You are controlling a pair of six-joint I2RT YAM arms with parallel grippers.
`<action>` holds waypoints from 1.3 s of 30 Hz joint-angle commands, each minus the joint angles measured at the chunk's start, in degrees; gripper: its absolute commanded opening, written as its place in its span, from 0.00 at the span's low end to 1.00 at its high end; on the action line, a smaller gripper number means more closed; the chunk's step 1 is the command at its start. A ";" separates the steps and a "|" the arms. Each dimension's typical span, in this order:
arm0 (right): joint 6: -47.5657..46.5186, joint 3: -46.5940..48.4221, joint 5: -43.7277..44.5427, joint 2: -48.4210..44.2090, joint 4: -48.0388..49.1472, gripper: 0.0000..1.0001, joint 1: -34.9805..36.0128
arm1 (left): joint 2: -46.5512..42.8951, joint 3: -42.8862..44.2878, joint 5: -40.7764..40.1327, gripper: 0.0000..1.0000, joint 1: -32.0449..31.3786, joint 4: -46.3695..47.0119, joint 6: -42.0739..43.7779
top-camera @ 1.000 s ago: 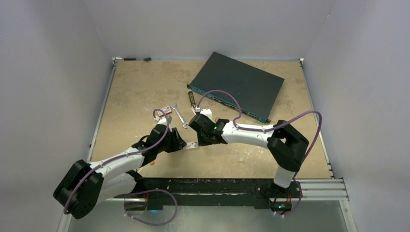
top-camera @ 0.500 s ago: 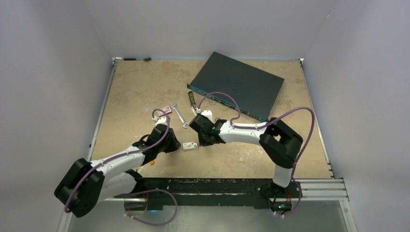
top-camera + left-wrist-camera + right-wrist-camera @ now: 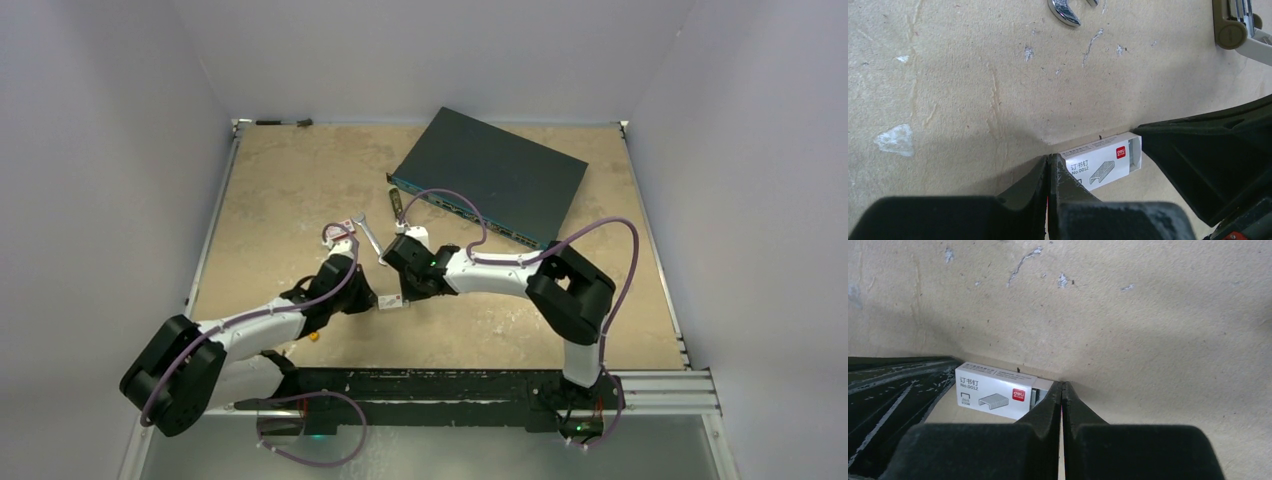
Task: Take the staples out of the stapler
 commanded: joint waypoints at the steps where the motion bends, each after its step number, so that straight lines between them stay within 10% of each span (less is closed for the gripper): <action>1: -0.42 2.81 -1.16 0.88 0.01 0.00 1.34 | 1.70 0.38 1.11 0.00 -1.18 -0.64 0.69; 39: 2.51 -0.96 -5.58 -1.31 5.25 0.00 2.22 | 3.13 1.93 -2.85 0.03 -7.44 -2.71 -4.34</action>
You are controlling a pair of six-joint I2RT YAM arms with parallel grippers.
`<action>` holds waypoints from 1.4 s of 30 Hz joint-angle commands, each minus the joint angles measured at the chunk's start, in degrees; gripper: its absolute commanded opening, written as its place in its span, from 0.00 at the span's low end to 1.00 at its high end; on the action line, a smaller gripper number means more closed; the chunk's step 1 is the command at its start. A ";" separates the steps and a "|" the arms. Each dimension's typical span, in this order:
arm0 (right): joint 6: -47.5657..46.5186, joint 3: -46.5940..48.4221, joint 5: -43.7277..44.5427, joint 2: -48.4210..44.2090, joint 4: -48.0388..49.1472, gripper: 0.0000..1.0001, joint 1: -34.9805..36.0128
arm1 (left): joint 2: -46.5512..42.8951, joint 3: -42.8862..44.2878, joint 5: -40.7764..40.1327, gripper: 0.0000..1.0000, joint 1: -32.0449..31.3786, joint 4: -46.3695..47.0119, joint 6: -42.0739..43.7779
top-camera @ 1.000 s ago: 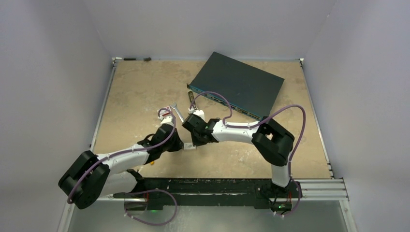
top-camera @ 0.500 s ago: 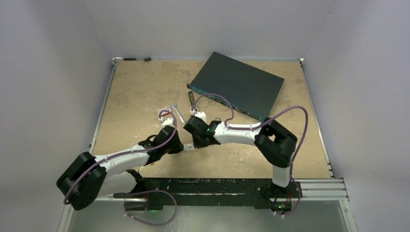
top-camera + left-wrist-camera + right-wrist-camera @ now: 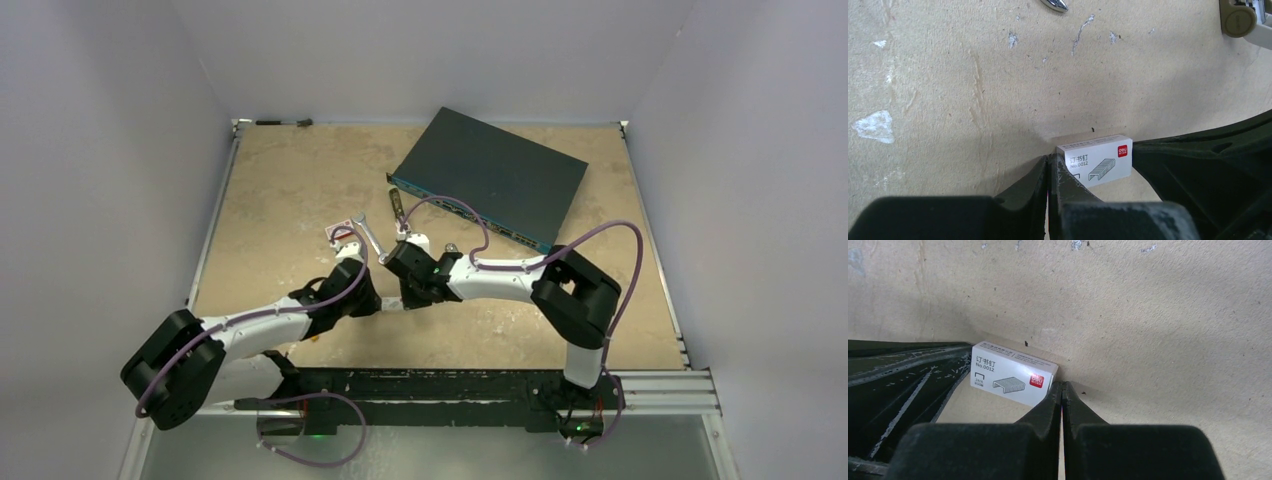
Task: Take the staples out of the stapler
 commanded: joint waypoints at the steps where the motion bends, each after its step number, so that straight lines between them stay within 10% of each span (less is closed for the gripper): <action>1: 0.57 2.02 -3.51 0.97 4.36 0.00 0.28 | 2.01 -0.19 2.54 0.03 -1.29 0.31 -1.69; 15: 1.10 -3.07 6.60 -6.31 -5.53 0.02 -0.36 | -5.42 4.66 -8.60 0.13 -1.38 -14.54 -1.91; 22: 1.54 -7.73 12.65 -15.70 -7.51 0.31 -0.77 | -12.80 12.90 -18.33 0.26 -1.42 -26.83 -1.86; 31: -6.85 -17.26 -6.16 -35.30 10.67 0.60 -10.17 | -21.28 20.07 -21.83 0.49 -1.37 -34.41 0.85; 37: -5.80 -23.88 -9.11 -53.52 17.66 0.98 -12.50 | -27.47 22.14 -22.28 0.85 -1.42 -36.69 4.36; 42: -4.76 -28.51 -2.87 -65.24 13.86 0.99 -14.55 | -31.46 25.46 -24.60 0.92 -1.39 -39.48 7.08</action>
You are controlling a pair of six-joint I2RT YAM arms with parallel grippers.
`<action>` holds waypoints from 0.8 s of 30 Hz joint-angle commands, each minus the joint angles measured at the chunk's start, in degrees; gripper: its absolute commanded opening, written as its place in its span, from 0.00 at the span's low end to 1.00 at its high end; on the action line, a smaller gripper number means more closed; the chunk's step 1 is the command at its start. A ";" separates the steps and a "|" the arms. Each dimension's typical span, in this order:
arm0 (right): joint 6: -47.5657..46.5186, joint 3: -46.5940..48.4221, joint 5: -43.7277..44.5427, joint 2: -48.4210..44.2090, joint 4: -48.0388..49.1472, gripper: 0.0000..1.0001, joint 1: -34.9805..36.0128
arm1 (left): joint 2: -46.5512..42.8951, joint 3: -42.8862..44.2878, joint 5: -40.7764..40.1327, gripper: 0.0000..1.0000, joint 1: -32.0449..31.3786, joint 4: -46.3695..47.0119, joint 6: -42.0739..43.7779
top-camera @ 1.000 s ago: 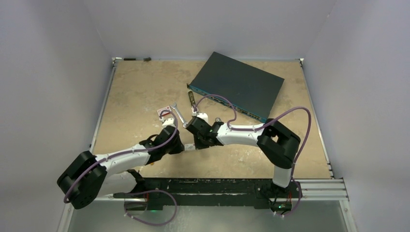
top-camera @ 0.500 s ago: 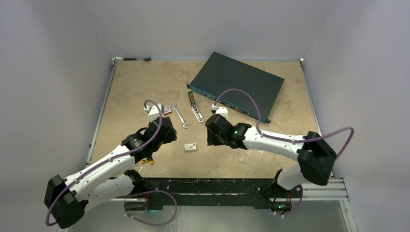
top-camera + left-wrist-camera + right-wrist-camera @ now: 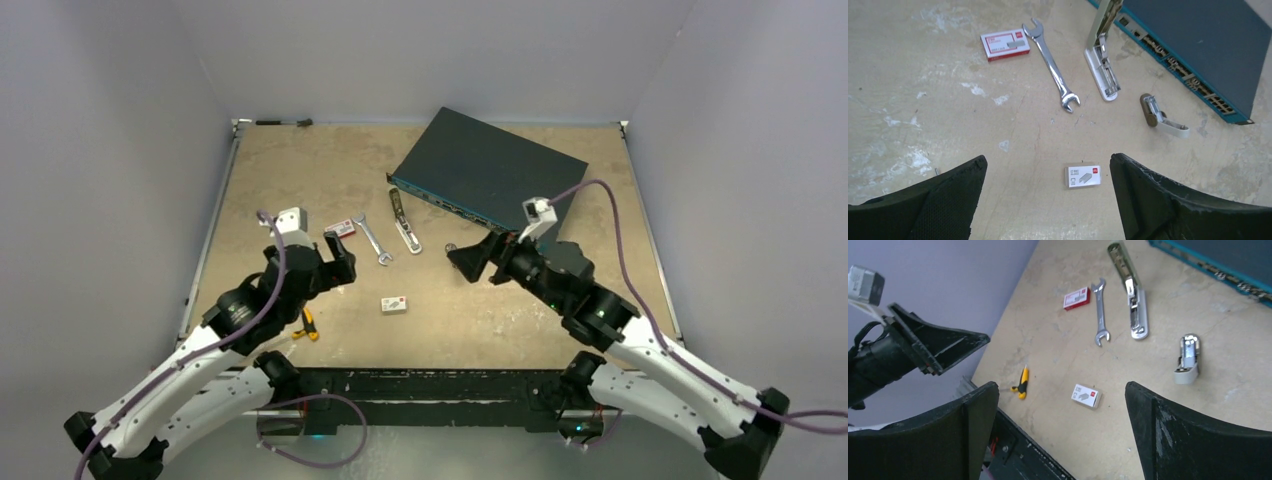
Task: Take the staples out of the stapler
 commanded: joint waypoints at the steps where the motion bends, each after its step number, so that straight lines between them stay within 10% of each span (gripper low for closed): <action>1: 0.50 -3.13 5.17 -7.16 -2.04 0.99 -1.37 | -3.36 5.10 -3.38 0.93 -0.10 -2.64 4.35; 13: 1.16 -3.18 28.11 -27.76 -18.01 0.99 -1.35 | -7.76 5.14 -7.17 0.98 -0.09 -3.14 6.89; 24: -7.05 -0.31 28.50 -24.35 -17.73 0.99 -1.35 | -9.47 3.32 -6.98 0.98 -0.08 -0.76 7.65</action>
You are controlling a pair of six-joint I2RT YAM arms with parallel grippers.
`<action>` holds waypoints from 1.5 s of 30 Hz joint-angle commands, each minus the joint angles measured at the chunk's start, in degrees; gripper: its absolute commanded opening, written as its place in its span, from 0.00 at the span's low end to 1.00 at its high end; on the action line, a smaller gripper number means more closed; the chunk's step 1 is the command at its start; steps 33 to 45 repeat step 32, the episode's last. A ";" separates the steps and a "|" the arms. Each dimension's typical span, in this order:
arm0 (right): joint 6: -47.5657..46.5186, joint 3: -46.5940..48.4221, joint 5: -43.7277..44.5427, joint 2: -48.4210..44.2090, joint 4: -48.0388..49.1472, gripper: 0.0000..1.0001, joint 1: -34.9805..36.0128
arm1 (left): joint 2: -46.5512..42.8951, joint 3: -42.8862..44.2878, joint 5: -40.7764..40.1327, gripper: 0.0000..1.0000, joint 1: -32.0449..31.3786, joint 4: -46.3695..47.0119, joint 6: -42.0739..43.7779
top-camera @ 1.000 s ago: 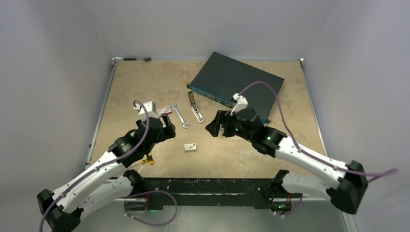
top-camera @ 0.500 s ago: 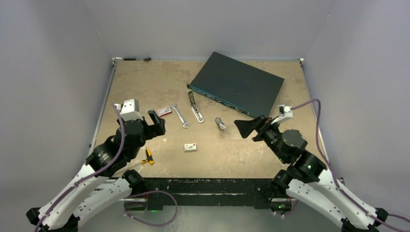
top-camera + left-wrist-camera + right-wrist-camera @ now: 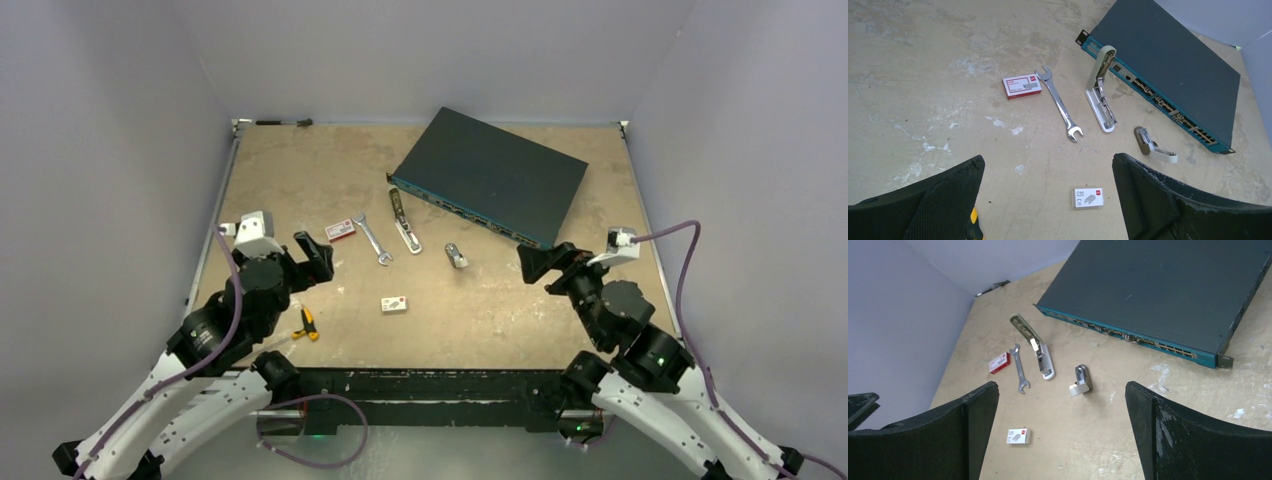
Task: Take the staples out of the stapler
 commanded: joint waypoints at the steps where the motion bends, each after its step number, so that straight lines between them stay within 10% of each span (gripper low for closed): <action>1: -4.34 3.17 1.53 3.86 0.32 0.99 -0.01 | 1.56 -0.78 -0.15 0.98 -0.14 1.98 2.21; 45: -7.57 2.62 2.55 8.58 2.03 0.99 -0.01 | 0.48 -1.23 0.17 1.00 -0.08 2.54 2.45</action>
